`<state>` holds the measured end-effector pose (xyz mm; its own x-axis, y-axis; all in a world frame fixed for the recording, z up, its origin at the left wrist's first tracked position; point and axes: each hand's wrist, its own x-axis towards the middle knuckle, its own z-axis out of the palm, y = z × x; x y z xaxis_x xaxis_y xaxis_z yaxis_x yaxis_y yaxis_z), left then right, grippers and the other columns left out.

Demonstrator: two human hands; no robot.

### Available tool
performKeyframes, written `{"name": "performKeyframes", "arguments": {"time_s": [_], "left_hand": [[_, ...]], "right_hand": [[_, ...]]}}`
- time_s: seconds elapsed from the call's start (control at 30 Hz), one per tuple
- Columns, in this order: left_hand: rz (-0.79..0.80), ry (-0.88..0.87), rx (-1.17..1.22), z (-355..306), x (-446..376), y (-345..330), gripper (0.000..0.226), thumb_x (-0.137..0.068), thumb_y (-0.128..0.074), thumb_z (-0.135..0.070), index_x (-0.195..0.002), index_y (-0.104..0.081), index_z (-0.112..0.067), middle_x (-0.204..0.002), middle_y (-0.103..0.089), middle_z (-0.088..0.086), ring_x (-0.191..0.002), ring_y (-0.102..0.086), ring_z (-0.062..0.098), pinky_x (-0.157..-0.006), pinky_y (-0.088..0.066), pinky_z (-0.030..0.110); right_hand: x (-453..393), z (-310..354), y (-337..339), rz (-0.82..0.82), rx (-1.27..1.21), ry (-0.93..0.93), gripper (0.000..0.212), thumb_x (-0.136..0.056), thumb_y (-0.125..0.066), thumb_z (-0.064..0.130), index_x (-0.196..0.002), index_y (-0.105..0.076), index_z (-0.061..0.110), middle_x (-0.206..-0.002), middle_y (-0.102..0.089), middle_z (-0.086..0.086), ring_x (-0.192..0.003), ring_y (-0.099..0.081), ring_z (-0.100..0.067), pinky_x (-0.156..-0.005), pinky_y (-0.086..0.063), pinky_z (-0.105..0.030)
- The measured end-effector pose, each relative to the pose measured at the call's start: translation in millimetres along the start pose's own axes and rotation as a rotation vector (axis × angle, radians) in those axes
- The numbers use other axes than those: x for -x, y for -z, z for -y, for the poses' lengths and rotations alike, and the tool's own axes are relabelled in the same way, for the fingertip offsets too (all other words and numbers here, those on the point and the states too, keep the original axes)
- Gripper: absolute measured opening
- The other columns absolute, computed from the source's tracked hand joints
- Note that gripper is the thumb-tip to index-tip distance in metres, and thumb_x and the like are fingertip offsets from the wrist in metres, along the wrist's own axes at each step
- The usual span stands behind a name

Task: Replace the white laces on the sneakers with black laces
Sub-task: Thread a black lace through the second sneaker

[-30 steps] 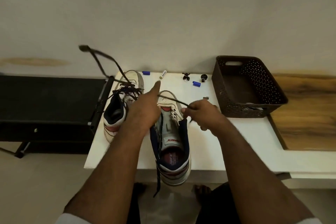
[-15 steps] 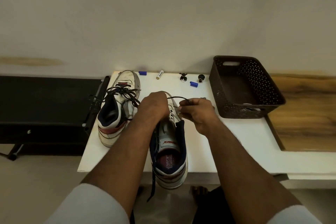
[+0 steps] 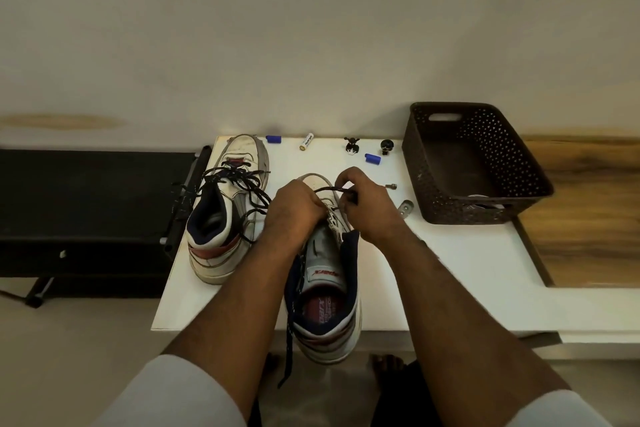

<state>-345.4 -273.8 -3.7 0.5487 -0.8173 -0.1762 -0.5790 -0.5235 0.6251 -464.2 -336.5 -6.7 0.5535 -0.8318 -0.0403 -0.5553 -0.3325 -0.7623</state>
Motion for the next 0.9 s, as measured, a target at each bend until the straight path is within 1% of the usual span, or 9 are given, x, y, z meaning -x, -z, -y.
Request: {"name": "performKeyframes", "arguments": {"time_s": [0.13,0.23,0.37,0.43,0.57,0.67,0.73,0.8,0.9], "left_hand": [[0.003,-0.040,-0.067,-0.4,-0.9,-1.3,0.016,-0.083,-0.070,-0.018,-0.096,-0.078,-0.014,-0.096,-0.074,0.008,-0.091,-0.067,0.023,-0.080,-0.051,0.029],[-0.003,-0.051,-0.011,1.1,-0.3,-2.1,0.017,-0.082,-0.073,-0.018,-0.099,-0.077,-0.015,-0.099,-0.074,0.006,-0.094,-0.066,0.022,-0.084,-0.050,0.029],[0.008,-0.021,0.034,2.7,-4.6,-2.9,0.017,-0.081,-0.075,-0.014,-0.097,-0.077,-0.014,-0.096,-0.075,0.004,-0.090,-0.066,0.017,-0.086,-0.050,0.029],[0.018,-0.021,0.023,2.7,-7.1,-3.8,0.014,-0.080,-0.075,-0.012,-0.093,-0.078,-0.013,-0.095,-0.074,0.005,-0.087,-0.066,0.017,-0.086,-0.052,0.030],[0.059,-0.038,-0.030,0.5,-8.8,-4.9,0.011,-0.083,-0.071,-0.018,-0.089,-0.077,-0.010,-0.091,-0.072,0.007,-0.086,-0.066,0.022,-0.079,-0.053,0.032],[0.101,-0.045,-0.065,-1.5,-7.9,-1.4,0.010,-0.082,-0.068,-0.013,-0.084,-0.076,-0.008,-0.087,-0.071,0.010,-0.085,-0.066,0.025,-0.074,-0.051,0.031],[0.111,-0.076,-0.080,-0.2,-7.3,0.4,0.012,-0.081,-0.063,-0.009,-0.080,-0.075,-0.005,-0.086,-0.071,0.013,-0.085,-0.066,0.027,-0.073,-0.051,0.032],[0.125,-0.111,-0.096,-0.4,-5.1,3.0,0.013,-0.080,-0.062,-0.007,-0.076,-0.074,-0.004,-0.084,-0.071,0.014,-0.084,-0.066,0.028,-0.072,-0.051,0.033],[0.154,-0.177,-0.167,-4.5,1.0,8.2,0.013,-0.078,-0.062,-0.006,-0.077,-0.074,-0.003,-0.083,-0.070,0.014,-0.083,-0.066,0.028,-0.072,-0.051,0.033]], "right_hand": [[-1.9,-1.2,-4.3,-0.030,0.002,-0.013,0.031,-0.088,-0.050,-0.002,-0.107,-0.050,0.023,-0.082,-0.063,-0.006,-0.077,-0.063,-0.023,-0.070,-0.055,-0.038],[-1.9,-4.3,-8.1,-0.101,-0.144,-0.092,0.029,-0.083,-0.060,-0.002,-0.098,-0.053,0.021,-0.082,-0.066,-0.012,-0.077,-0.065,-0.025,-0.071,-0.055,-0.038],[-1.2,-7.5,-8.6,-0.107,-0.313,-0.179,0.032,-0.077,-0.074,0.002,-0.084,-0.056,0.028,-0.083,-0.069,-0.013,-0.077,-0.067,-0.026,-0.073,-0.058,-0.040],[1.0,-6.4,-8.2,-0.101,-0.342,-0.186,0.031,-0.077,-0.074,0.002,-0.088,-0.059,0.027,-0.086,-0.070,-0.011,-0.080,-0.068,-0.025,-0.075,-0.059,-0.042],[24.1,12.4,2.5,-0.019,-0.456,-0.245,0.039,-0.082,-0.072,0.012,-0.117,-0.056,0.023,-0.099,-0.064,-0.001,-0.091,-0.063,-0.016,-0.081,-0.055,-0.035],[67.2,31.4,17.8,0.015,-0.683,-0.439,0.023,-0.087,-0.068,0.027,-0.108,-0.061,0.025,-0.103,-0.065,0.002,-0.096,-0.061,-0.016,-0.080,-0.053,-0.034],[95.9,37.8,12.1,-0.032,-0.632,-0.425,0.025,-0.087,-0.066,0.030,-0.111,-0.059,0.026,-0.101,-0.062,0.009,-0.094,-0.059,-0.010,-0.074,-0.049,-0.026],[112.5,42.4,-3.0,-0.097,-0.462,-0.350,0.029,-0.090,-0.062,0.025,-0.118,-0.055,0.028,-0.100,-0.058,0.014,-0.093,-0.057,-0.007,-0.078,-0.046,-0.022],[113.9,42.1,-29.4,-0.232,-0.351,-0.379,0.024,-0.097,-0.048,0.020,-0.118,-0.058,0.019,-0.108,-0.064,0.002,-0.097,-0.059,-0.015,-0.082,-0.048,-0.027]]}}
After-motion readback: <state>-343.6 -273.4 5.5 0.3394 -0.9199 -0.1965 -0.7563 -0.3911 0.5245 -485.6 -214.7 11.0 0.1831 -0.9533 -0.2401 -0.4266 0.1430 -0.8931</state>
